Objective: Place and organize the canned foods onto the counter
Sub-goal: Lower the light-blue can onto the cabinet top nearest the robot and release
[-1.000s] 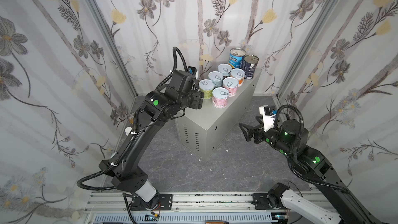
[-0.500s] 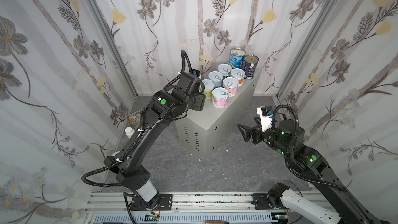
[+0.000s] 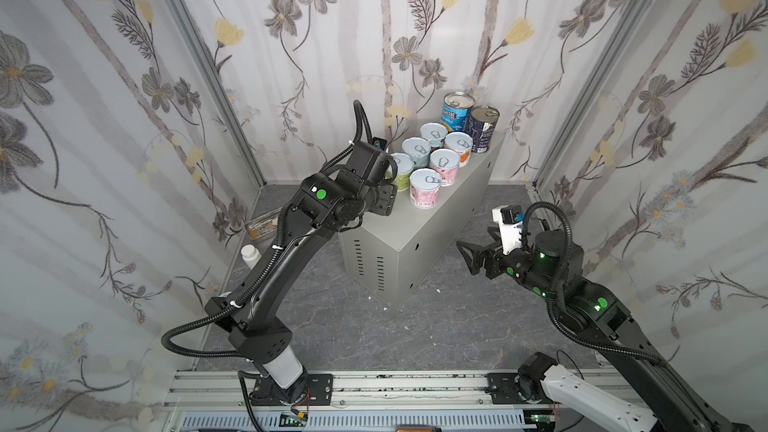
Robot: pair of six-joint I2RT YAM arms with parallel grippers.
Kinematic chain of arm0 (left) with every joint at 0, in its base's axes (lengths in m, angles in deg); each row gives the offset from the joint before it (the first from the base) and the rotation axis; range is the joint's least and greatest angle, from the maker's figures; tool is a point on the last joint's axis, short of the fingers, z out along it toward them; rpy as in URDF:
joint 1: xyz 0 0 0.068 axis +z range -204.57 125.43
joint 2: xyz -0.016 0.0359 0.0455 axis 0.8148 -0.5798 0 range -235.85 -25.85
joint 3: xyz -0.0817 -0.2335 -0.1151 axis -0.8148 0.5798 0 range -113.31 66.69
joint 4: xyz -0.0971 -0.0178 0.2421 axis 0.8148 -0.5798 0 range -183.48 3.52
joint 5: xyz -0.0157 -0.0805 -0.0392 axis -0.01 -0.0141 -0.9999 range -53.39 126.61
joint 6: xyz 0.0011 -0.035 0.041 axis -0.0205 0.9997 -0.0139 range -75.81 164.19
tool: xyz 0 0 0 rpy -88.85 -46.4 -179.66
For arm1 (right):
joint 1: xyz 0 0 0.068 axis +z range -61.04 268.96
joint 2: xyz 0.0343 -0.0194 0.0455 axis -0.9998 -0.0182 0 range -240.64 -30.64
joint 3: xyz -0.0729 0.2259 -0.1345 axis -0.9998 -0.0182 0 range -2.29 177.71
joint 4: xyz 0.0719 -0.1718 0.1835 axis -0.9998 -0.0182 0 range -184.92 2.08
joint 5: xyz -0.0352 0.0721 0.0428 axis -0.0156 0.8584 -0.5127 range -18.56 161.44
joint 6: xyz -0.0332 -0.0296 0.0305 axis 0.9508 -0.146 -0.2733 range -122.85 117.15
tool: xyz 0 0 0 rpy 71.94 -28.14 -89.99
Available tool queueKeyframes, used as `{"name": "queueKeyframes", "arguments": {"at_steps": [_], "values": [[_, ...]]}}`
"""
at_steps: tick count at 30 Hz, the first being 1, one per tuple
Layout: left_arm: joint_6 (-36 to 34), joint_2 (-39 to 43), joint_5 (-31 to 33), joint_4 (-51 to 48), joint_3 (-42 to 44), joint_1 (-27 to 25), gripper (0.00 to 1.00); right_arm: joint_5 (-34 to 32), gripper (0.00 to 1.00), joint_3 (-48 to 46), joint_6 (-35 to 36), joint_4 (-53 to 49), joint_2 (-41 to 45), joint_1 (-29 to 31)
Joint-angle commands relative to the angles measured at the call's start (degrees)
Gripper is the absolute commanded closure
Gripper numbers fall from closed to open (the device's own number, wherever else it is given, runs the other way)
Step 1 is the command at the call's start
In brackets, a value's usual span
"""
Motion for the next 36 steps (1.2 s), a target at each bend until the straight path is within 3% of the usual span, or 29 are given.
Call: {"name": "queueKeyframes", "arguments": {"at_steps": [1, 11, 18, 22, 24, 36], "values": [[0.47, -0.36, -0.18, 2.15, 0.04, 0.37, 0.28, -0.04, 0.0, 0.46, 0.11, 2.54, -0.41, 0.04], [0.36, -1.65, -0.84, 2.37, -0.11, 1.5, 0.17, -0.22, 0.0, -1.01, 0.02, 3.15, -0.06, 0.01], [0.77, -2.22, 0.61, 2.46, -1.77, 1.77, 0.16, -0.05, 0.0, -1.61, 0.02, 3.41, 0.12, 0.01], [1.32, -1.62, 1.92, 2.54, -3.41, 1.87, 0.09, 0.53, 0.0, -1.79, -0.02, 3.77, 0.2, -0.02], [1.63, -0.8, 2.53, 2.71, -4.33, 1.9, 0.0, 0.67, 0.0, -1.87, -0.15, 3.88, 0.28, -0.02], [5.7, 9.53, 5.3, 4.15, -1.92, 5.84, 0.0, 0.67, 0.01, 1.57, -0.6, 2.61, 1.43, 0.0]]}}
